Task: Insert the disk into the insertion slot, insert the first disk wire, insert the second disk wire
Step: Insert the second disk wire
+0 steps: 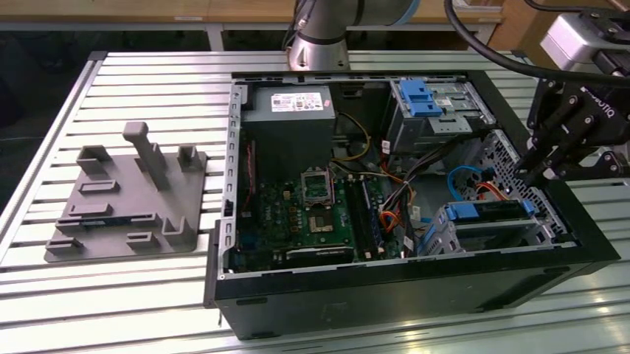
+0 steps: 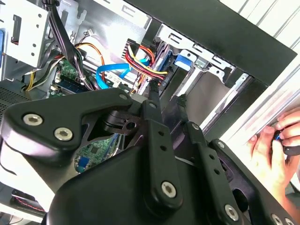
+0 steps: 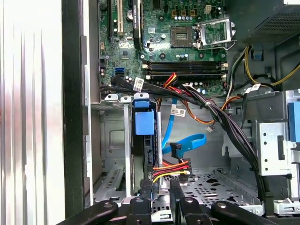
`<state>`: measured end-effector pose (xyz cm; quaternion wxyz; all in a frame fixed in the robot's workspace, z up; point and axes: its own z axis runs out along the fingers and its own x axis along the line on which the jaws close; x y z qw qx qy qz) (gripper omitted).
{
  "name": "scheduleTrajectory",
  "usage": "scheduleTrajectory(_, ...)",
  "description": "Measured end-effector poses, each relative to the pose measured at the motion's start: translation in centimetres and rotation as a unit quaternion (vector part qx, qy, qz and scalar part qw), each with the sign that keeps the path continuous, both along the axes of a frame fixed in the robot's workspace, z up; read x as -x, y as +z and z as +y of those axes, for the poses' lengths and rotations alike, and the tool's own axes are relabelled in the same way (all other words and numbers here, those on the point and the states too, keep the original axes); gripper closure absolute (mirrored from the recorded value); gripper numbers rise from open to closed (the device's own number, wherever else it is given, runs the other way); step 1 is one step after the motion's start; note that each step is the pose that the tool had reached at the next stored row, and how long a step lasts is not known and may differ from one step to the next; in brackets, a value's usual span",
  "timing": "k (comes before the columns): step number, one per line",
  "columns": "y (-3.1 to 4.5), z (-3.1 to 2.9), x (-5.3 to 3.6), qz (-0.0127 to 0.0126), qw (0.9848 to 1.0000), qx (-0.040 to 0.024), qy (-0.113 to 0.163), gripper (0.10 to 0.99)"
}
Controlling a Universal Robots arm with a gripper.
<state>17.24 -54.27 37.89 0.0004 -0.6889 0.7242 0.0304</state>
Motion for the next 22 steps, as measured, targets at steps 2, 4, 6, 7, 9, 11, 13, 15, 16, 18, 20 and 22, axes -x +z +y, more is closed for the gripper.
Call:
scheduleTrajectory(2,0.0,0.13,0.0,0.0,1.0,0.0015,0.0,0.788)
scheduleTrajectory(4,-0.01,0.78,-0.01,0.0001,1.0,0.007,0.0,0.788)
scheduleTrajectory(6,0.0,1.37,0.0,0.0001,0.9998,0.0192,0.0,0.788)
scheduleTrajectory(7,0.0,1.63,0.01,0.0,0.9996,0.0268,0.0,0.788)
scheduleTrajectory(9,0.0,1.86,0.16,0.0,0.9992,0.0399,0.0,0.788)
scheduleTrajectory(11,0.0,2.06,0.39,0.0,0.9988,0.0498,0.0,0.788)
scheduleTrajectory(13,-0.02,2.43,0.63,0.0,0.9983,0.0574,0.0,0.788)
scheduleTrajectory(15,-0.01,2.86,0.92,0.0,0.998,0.0628,0.0,0.788)
scheduleTrajectory(16,-0.02,3.12,1.09,0.0,0.9979,0.0644,0.0,0.788)
scheduleTrajectory(18,-0.04,3.78,1.32,-0.0001,0.9978,0.0669,0.0,0.788)
scheduleTrajectory(20,-0.06,4.53,1.42,-0.0001,0.9975,0.0707,0.0,0.788)
scheduleTrajectory(22,-0.08,4.92,1.47,-0.0003,0.9972,0.0742,0.003,0.788)
